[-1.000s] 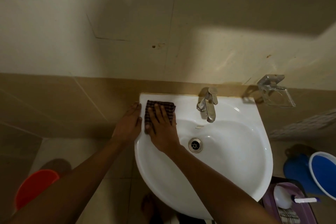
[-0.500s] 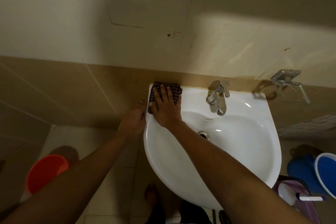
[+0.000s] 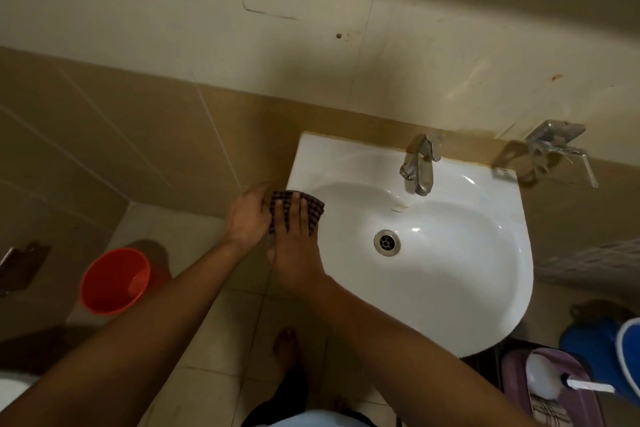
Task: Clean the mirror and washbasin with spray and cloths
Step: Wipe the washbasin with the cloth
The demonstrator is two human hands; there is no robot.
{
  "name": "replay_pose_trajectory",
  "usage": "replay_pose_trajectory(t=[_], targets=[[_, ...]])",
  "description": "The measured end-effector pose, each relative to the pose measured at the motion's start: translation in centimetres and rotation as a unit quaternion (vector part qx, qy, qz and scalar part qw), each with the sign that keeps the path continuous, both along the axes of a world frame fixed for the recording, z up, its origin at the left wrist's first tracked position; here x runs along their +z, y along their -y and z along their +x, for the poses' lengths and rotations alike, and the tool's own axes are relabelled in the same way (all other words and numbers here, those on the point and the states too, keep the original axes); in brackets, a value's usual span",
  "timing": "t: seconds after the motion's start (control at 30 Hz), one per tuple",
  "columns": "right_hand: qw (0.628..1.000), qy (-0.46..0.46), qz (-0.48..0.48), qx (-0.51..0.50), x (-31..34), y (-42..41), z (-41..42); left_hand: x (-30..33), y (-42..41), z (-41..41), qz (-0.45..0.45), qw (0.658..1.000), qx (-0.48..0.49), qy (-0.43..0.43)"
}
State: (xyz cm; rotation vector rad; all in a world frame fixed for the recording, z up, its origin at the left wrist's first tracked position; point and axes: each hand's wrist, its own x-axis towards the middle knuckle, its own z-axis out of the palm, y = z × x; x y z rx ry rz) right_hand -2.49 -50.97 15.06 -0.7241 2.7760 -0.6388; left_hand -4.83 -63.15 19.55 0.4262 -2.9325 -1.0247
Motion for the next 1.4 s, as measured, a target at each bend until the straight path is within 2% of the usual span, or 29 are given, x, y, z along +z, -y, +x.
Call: replay_pose_trajectory(t=[0.1,0.27,0.37,0.47,0.57,0.67,0.8,0.9,1.07,1.17,1.27,1.4], targets=[[1.000,0.014,0.010,-0.019,-0.1,-1.7,2.9,-0.1,-1.8,2.1,0.009,1.000,-0.004,0.004],[0.998,-0.041,0.050,-0.029,-0.9,-6.2,7.2,-0.8,-4.8,5.5,-0.011,0.999,-0.033,0.019],[0.994,-0.072,0.081,-0.002,-0.1,-10.5,9.0,-1.0,-6.4,7.3,-0.040,0.998,-0.035,0.023],[0.981,-0.160,0.100,0.050,0.4,-15.3,10.2,-1.2,-7.2,8.5,-0.076,0.995,-0.058,0.010],[0.979,-0.162,0.080,0.089,0.6,-19.5,10.8,-1.4,-8.0,9.5,-0.105,0.991,-0.077,0.015],[0.974,-0.171,0.121,0.091,0.7,-22.1,10.9,-1.3,-9.1,10.5,-0.114,0.990,-0.086,0.013],[0.959,-0.197,0.189,0.071,0.7,-22.0,11.5,-1.5,-10.1,12.1,-0.115,0.988,-0.108,0.005],[0.958,-0.181,0.216,0.057,0.9,-19.8,11.8,-1.7,-10.1,12.3,-0.108,0.987,-0.118,0.013],[0.967,-0.139,0.213,0.014,0.7,-14.2,11.0,-1.6,-9.4,11.9,-0.145,0.979,-0.143,0.011],[0.975,-0.129,0.178,-0.007,0.6,-12.6,10.9,-1.5,-8.9,12.0,-0.170,0.972,-0.160,0.016],[0.983,-0.118,0.140,-0.006,1.0,-13.1,10.9,-1.3,-8.8,12.1,-0.183,0.967,-0.176,0.018],[0.974,-0.167,0.152,-0.009,1.0,-15.7,11.7,-1.3,-9.1,12.4,-0.202,0.963,-0.178,0.013]])
